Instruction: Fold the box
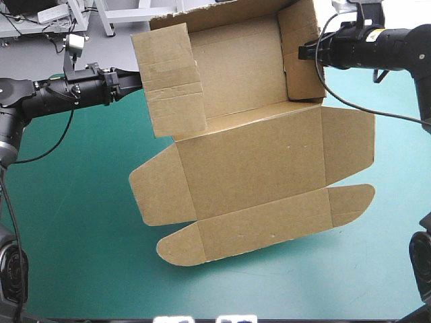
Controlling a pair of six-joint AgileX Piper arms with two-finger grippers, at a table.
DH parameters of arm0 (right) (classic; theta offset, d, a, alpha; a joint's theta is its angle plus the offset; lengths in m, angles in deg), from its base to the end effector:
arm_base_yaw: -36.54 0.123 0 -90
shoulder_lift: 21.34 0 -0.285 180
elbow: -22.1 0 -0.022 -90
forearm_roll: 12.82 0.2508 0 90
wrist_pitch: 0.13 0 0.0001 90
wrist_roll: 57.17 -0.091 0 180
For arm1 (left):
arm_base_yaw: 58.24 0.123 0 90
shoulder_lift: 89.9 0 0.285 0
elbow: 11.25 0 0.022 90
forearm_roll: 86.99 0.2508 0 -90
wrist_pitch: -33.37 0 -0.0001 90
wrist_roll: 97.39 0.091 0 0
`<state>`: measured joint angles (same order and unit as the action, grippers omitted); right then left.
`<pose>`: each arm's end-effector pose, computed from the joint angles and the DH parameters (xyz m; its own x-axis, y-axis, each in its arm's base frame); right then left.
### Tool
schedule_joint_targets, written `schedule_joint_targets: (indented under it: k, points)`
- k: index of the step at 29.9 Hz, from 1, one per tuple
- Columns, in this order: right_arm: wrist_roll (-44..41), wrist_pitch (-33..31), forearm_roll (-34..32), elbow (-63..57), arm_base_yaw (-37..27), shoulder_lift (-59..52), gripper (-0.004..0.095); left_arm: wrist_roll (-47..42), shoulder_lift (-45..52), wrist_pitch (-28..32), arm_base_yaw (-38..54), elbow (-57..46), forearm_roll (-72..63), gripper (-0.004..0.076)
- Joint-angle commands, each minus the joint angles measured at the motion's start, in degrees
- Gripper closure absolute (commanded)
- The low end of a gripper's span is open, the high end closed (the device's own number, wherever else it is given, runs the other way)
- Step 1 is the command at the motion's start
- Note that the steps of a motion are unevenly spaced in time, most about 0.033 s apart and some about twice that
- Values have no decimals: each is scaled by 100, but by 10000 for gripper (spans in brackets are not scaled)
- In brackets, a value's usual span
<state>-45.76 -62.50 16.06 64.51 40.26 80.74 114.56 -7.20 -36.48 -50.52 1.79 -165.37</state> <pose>0.3338 0.0607 0.5076 -0.5023 0.0138 -0.8646 -0.4076 0.8780 0.2508 0.3248 -0.0405 0.4387 -0.7041 -0.2768 -0.6540 0.5216 0.4234 -0.7407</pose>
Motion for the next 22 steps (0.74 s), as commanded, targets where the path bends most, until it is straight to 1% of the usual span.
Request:
schedule_joint_targets:
  k: [1,3,5,11,18,22]
  points:
    - [-41,487,254,164,-54,-182,913,10,247,-415,-43,190,-632,451]
    - [-41,498,212,164,-54,-183,913,-18,250,-415,-94,190,-642,372]
    - [-41,528,176,164,-54,-183,913,-31,259,-415,-164,190,-642,335]
    - [-41,695,178,164,-54,-183,913,-31,318,-415,-408,190,-653,330]
    - [-41,695,178,164,-54,-183,912,-11,330,-404,-442,190,-666,330]
    - [-41,695,51,164,-54,-171,912,-11,383,-404,-442,190,-859,330]
